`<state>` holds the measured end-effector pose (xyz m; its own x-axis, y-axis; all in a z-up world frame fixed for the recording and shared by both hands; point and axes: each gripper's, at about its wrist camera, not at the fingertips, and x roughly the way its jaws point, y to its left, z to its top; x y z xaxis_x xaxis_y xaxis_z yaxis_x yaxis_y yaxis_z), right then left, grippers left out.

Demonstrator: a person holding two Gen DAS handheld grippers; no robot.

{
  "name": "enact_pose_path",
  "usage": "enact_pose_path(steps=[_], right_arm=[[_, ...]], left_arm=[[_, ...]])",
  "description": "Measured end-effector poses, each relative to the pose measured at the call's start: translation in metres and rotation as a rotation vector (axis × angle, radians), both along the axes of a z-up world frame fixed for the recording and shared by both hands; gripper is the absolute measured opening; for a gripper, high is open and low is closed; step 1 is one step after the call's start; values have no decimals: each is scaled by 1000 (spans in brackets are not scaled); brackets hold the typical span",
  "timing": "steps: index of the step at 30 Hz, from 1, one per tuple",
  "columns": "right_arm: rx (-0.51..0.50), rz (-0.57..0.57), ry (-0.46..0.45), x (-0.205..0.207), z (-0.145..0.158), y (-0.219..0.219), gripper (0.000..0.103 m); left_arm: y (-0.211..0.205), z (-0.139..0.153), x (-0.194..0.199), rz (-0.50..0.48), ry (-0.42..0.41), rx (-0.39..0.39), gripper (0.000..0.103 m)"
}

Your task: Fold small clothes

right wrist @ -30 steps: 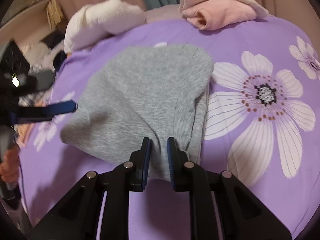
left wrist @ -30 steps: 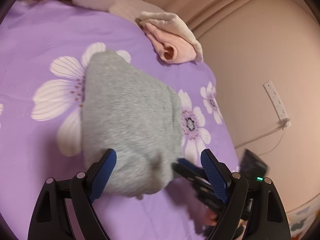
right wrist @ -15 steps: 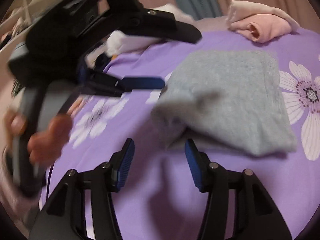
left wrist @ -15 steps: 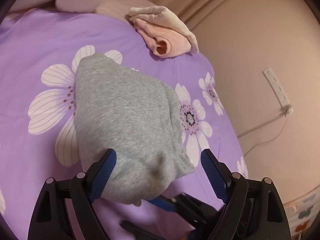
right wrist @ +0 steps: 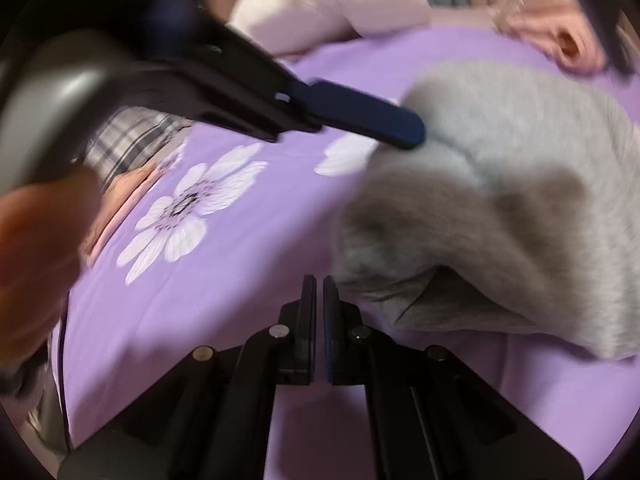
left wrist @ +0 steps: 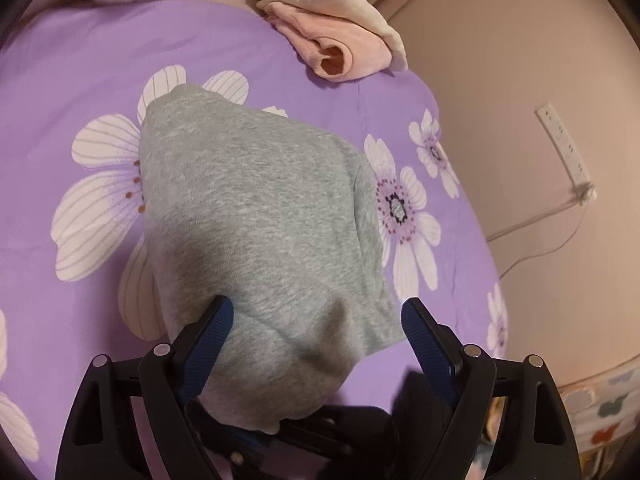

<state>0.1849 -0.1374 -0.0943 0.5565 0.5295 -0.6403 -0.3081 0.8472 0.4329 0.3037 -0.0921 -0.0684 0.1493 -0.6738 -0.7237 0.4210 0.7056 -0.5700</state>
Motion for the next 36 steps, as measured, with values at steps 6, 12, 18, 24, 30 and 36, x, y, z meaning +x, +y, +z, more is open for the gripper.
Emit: enact_pose_path(steps=[6, 12, 18, 24, 30, 36], right_arm=[[136, 24, -23, -32, 20, -22, 8], [199, -38, -171, -36, 54, -36, 8], [114, -44, -41, -14, 19, -22, 0], [88, -57, 66, -8, -8, -9, 0], [141, 4, -18, -24, 23, -27, 9], [149, -166, -143, -37, 58, -100, 25]], left_arm=[[0, -1, 1, -5, 3, 0, 86], [0, 1, 2, -2, 13, 12, 86], [-5, -6, 3, -11, 30, 36, 86], [-2, -4, 3, -6, 21, 5, 86], [2, -1, 0, -4, 8, -5, 86], [12, 22, -21, -7, -113, -5, 86]])
